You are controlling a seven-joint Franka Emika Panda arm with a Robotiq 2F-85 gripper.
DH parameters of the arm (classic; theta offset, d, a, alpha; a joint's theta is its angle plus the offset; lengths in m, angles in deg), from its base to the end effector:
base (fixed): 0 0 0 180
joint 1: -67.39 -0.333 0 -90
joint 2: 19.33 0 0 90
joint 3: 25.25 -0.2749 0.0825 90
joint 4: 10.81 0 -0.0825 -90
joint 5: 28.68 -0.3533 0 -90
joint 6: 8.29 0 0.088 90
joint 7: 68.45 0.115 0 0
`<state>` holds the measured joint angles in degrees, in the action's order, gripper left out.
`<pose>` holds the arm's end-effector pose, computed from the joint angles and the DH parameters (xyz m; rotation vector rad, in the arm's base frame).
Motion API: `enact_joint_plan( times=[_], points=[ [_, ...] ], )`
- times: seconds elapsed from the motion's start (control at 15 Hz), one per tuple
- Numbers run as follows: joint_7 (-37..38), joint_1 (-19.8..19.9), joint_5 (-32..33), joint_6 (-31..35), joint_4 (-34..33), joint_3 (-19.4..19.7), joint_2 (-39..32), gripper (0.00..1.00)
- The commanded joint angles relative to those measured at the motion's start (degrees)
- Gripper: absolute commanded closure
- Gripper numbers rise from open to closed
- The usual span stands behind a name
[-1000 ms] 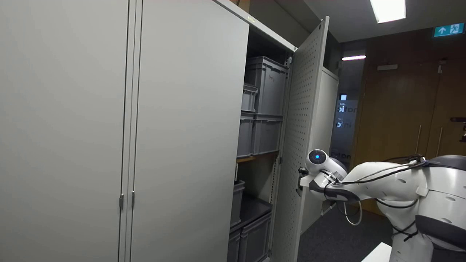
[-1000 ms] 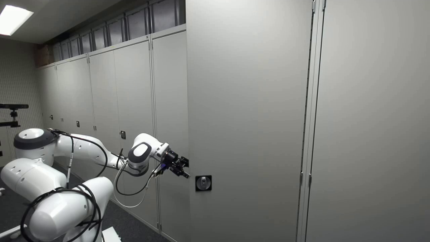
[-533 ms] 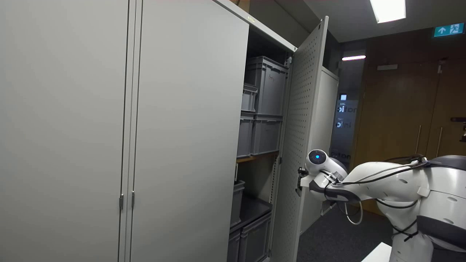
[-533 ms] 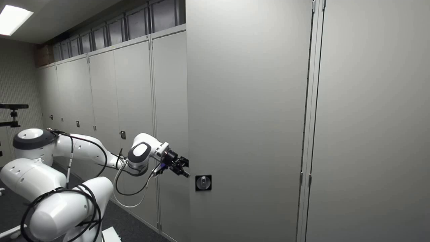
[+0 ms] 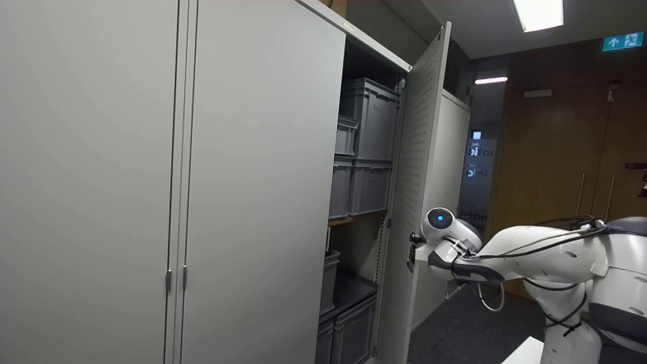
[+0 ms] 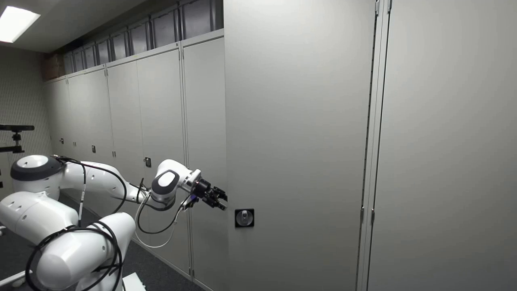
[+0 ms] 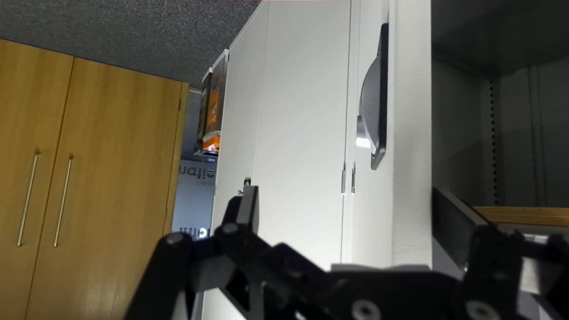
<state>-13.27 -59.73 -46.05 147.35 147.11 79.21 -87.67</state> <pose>0.3883 0.0826 0.3767 2.1505 -0.9612 1.2269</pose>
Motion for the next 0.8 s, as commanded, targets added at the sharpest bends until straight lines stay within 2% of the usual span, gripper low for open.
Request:
enact_joint_plan(
  times=[0.0, 0.73],
  points=[
    [-3.32, -1.14, -1.28, 0.89, -0.35, 0.5, -0.87, 0.0],
    [-5.09, -0.4, -0.93, 0.95, -5.66, -0.86, 0.14, 0.0]
  ],
)
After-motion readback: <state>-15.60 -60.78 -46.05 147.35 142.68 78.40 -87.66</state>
